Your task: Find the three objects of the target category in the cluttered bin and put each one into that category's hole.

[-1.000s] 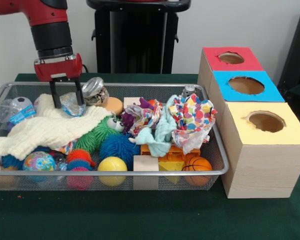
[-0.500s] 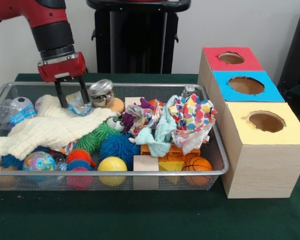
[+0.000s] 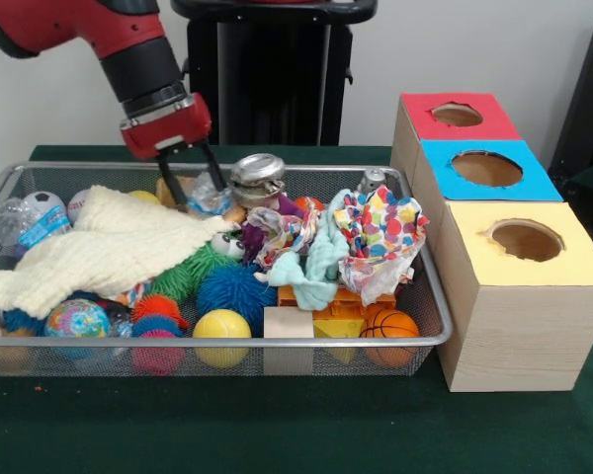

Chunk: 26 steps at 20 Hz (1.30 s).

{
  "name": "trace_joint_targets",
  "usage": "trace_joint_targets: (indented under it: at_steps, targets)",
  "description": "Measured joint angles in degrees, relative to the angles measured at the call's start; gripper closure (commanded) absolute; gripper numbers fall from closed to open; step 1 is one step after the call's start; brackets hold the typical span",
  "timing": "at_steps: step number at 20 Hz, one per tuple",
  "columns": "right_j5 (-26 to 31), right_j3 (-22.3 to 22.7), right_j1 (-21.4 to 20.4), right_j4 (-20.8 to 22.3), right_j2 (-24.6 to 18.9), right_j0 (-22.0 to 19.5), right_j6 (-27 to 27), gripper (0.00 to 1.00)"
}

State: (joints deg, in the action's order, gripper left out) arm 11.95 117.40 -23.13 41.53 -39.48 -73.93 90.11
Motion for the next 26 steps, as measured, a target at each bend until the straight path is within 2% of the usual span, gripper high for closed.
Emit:
trace_joint_targets:
  at_steps: [7, 18, 19, 26]
  targets:
    - [0.4, 0.8, 0.3, 0.7, -0.1, 2.0, 0.0, 0.00]
    - [0.2, 0.8, 0.3, 4.3, -1.1, 1.8, 0.0, 0.00]
    - [0.1, 0.8, 0.3, 5.2, -1.4, 1.8, 0.0, 1.00]
    - [0.0, 0.8, 0.3, 6.5, -1.8, 1.6, 0.0, 1.00]
